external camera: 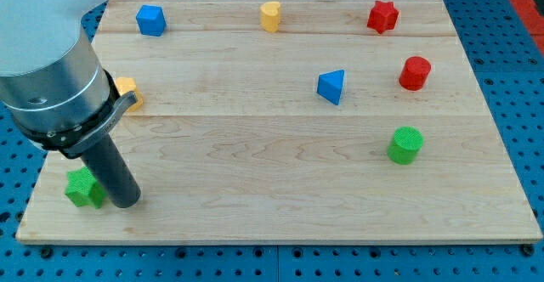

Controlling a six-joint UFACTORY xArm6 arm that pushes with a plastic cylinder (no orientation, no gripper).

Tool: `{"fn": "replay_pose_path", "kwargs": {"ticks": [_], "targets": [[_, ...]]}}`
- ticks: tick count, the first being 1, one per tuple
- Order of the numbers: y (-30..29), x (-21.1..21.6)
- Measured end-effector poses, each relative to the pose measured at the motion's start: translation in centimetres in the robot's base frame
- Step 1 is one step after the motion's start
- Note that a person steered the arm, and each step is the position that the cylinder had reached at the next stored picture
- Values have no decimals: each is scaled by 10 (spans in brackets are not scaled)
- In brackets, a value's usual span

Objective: Move the green circle to the bottom center of the board

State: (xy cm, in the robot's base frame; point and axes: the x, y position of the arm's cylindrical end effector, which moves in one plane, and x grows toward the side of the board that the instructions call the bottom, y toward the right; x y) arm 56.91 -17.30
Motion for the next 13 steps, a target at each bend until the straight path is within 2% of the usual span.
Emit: {"fn": "replay_pose_path", "kwargs": {"ticks": [1, 2, 3, 4, 5, 6, 7, 9, 10, 11, 12, 13], "targets": [[26, -7], [67, -75], [92, -126], [166, -153], [302, -148], [375, -123], [378, -81], [236, -66], [198, -72], [187, -38], [166, -32], [137, -69]]}}
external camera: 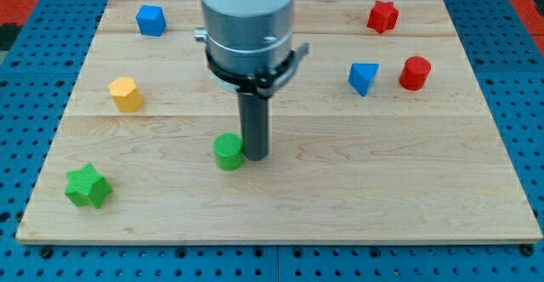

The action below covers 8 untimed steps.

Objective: Move the green circle to the bottom center of the board

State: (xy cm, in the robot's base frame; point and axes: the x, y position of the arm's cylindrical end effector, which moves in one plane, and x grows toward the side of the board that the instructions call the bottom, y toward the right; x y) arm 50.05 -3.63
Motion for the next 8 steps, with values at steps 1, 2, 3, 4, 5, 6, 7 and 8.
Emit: {"fn": "replay_pose_path", "kwargs": {"ticks": [1, 2, 3, 4, 5, 6, 7, 8], "targets": [[-40, -11], [-46, -44], [-77, -18], [-30, 15], [-35, 26], [-77, -8], [-80, 48], [-68, 73]]}}
